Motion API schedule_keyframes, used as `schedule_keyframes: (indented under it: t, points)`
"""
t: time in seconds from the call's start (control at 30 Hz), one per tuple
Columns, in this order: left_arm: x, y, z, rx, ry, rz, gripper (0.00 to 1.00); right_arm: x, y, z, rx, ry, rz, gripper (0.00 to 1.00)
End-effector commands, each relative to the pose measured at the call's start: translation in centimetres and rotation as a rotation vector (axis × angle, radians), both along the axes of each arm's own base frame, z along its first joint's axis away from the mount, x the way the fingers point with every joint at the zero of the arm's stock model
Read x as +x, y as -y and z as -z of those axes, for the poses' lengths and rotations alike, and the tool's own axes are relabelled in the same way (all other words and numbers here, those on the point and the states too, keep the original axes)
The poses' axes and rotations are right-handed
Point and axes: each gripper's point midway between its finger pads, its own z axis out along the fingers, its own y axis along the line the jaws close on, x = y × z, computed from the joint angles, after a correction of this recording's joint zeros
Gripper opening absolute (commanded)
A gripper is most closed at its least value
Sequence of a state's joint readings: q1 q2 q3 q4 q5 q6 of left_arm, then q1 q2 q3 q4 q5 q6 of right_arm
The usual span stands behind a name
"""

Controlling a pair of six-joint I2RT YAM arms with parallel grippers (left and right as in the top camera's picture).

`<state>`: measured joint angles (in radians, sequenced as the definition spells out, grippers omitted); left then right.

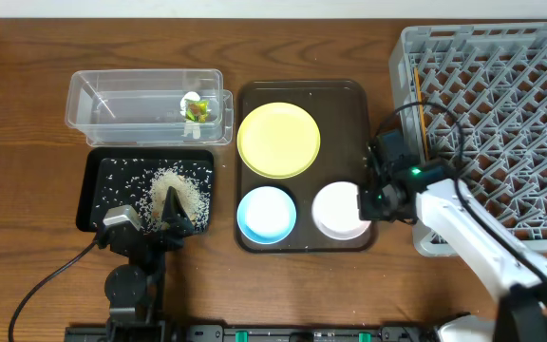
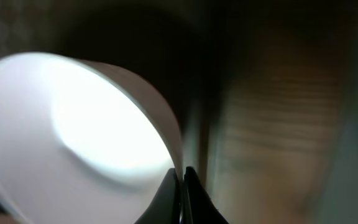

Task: Sort waste into correct bins and load items into the dishwasher rack
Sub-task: 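Lift the pink bowl with the right gripper and set it in the rack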

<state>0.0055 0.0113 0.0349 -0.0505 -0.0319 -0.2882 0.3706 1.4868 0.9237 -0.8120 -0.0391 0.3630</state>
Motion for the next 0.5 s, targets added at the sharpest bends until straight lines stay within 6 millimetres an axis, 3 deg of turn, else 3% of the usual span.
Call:
schedule_keyframes:
  t: [0.0,0.17,0.23,0.33,0.47]
  points:
    - [0.0,-0.1,1.8,-0.005,-0.042,-0.007,0.95,4.4,4.6,-7.5,-0.212,0.303,0.110,0.01]
    - [0.0,-0.1,1.8,-0.005,-0.042,-0.007,0.95,5.7,11.7,-17.3,-0.544,0.645,0.338,0.01]
    - [0.0,-0.1,1.8,-0.005,-0.043,-0.007,0.95,5.4,13.7,-19.9,-0.639,0.735,0.426,0.01]
    - [0.0,-0.1,1.8,-0.005,-0.043,-0.007,0.96,5.0,15.8,-22.2,-0.758,0.804,0.529,0.01]
    - [0.0,-0.1,1.8,-0.005,-0.042,-0.007,0.95,5.2,18.2,-23.1,-0.867,0.825,0.638,0.01]
